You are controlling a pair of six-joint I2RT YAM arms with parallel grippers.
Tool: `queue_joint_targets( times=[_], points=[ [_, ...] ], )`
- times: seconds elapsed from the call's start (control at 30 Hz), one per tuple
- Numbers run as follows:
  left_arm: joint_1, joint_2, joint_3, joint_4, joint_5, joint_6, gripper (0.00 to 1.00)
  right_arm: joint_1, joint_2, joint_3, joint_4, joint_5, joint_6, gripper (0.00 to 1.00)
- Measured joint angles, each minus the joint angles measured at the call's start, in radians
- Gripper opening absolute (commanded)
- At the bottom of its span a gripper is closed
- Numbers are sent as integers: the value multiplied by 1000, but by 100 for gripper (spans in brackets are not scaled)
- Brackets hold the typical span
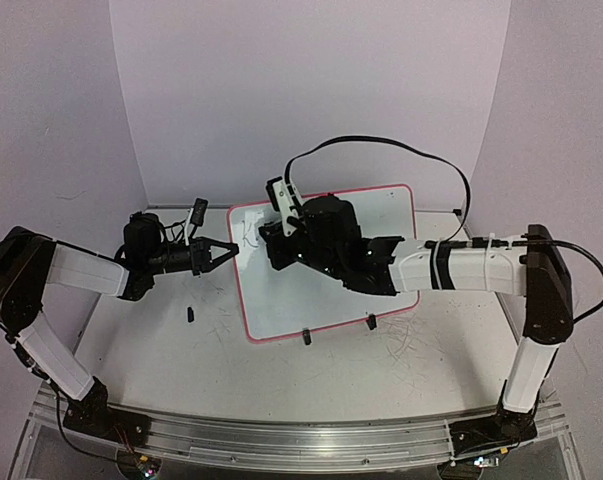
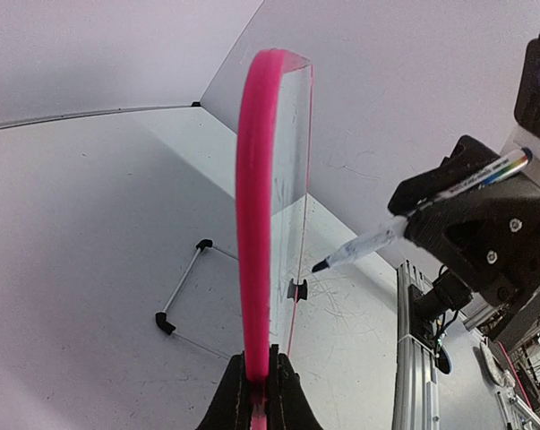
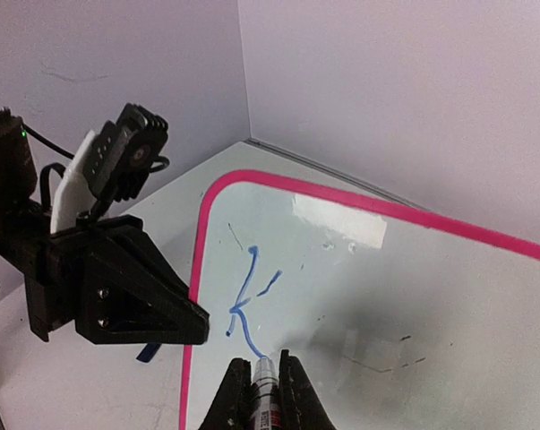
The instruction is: Write a sentence on the whiteboard
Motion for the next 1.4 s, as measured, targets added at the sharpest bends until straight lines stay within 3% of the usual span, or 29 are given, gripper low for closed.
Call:
queue_joint_targets(
  times=[0.63, 1.13, 1.4],
  points=[
    [0, 0, 1, -1, 2, 3, 0, -47, 27, 92, 31, -51, -13, 0],
    [0, 0, 6, -17, -6, 9, 0, -34, 59, 104, 26, 21, -11, 0],
    [0, 0, 6, -16, 0, 13, 0, -37, 29, 70, 27, -17, -4, 0]
  ],
)
